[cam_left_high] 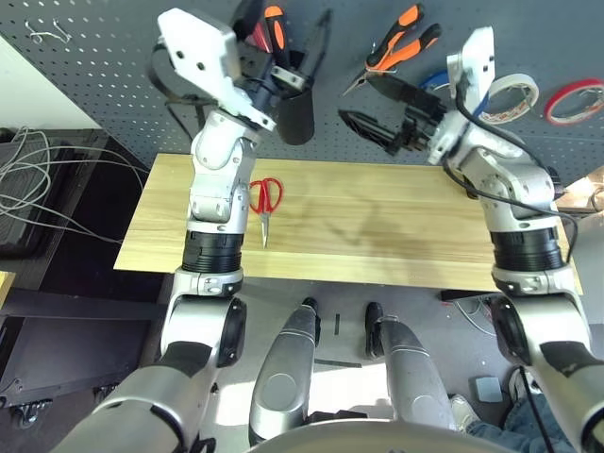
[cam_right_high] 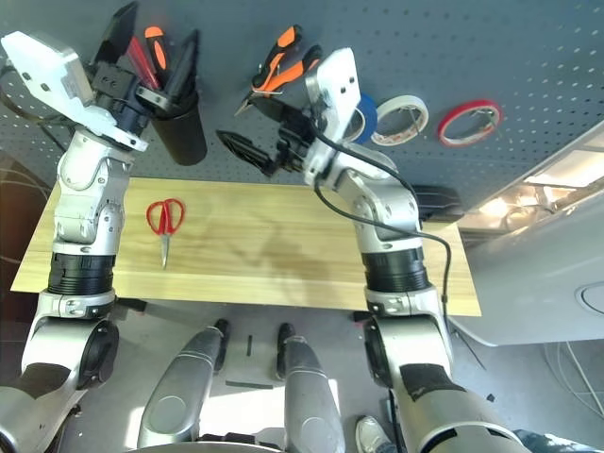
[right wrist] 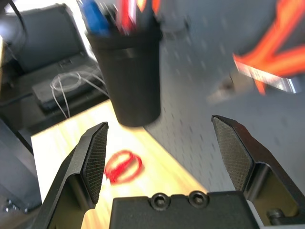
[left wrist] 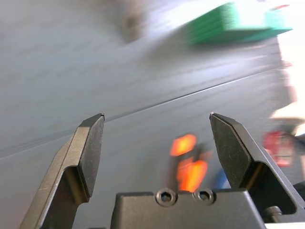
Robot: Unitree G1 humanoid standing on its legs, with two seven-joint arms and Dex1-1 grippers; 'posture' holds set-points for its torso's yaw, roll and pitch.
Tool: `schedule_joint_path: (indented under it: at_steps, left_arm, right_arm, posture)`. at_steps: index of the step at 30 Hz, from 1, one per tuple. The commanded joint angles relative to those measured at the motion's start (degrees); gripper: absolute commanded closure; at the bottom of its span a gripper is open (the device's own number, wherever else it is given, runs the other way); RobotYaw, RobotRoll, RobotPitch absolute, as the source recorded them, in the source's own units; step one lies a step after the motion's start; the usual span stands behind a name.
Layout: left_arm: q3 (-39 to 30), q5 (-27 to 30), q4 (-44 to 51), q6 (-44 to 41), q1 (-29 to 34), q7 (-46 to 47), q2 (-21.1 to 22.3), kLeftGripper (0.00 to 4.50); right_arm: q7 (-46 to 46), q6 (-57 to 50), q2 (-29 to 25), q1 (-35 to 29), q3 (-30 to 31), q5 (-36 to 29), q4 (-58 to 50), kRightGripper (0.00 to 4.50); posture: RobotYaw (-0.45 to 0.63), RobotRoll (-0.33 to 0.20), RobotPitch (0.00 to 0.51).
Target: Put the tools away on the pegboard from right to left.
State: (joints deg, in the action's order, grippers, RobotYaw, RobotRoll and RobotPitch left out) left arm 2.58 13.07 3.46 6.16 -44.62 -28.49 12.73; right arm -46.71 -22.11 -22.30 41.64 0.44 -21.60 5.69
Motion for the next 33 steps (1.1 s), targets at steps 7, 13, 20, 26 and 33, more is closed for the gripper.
schedule_joint_path:
  at_steps: [7,13,20,26,33]
  left_arm:
    - [8.55,0.64,3.77,-10.42,6.82,-7.61,0.79,0.01]
    - [12.48,-0.55,1.31,-15.8,12.09,-8.61,-0.48,0.01]
    - [15.36,-7.01,-11.15,-16.38,15.93,-8.19,1.09,0.01]
    - [13.14,-12.53,-25.81,-11.72,16.08,-2.83,2.33,0.01]
    - [2.1,-11.1,-37.78,-15.23,14.27,11.26,0.35,0.01]
  right_arm:
    - [-3.6,-1.28,-6.38,-8.61,2.01,1.95,-0.16,0.0]
    - [-4.45,-2.5,-9.17,-13.55,2.98,3.87,-0.27,0.0]
    - [-3.3,-7.42,-9.8,-14.67,3.28,4.17,-1.68,0.0]
    - [-2.36,-11.67,-9.89,-13.92,4.09,4.68,-2.17,0.0]
    - [-1.67,-12.14,-7.61,-11.97,5.08,4.47,-2.0,0.0]
  posture:
    - [0.11,0.0,0.315]
    - [0.1,0.0,0.318]
    - [0.09,0.0,0.323]
    - [0.09,0.0,0.326]
    - [0.1,0.0,0.33]
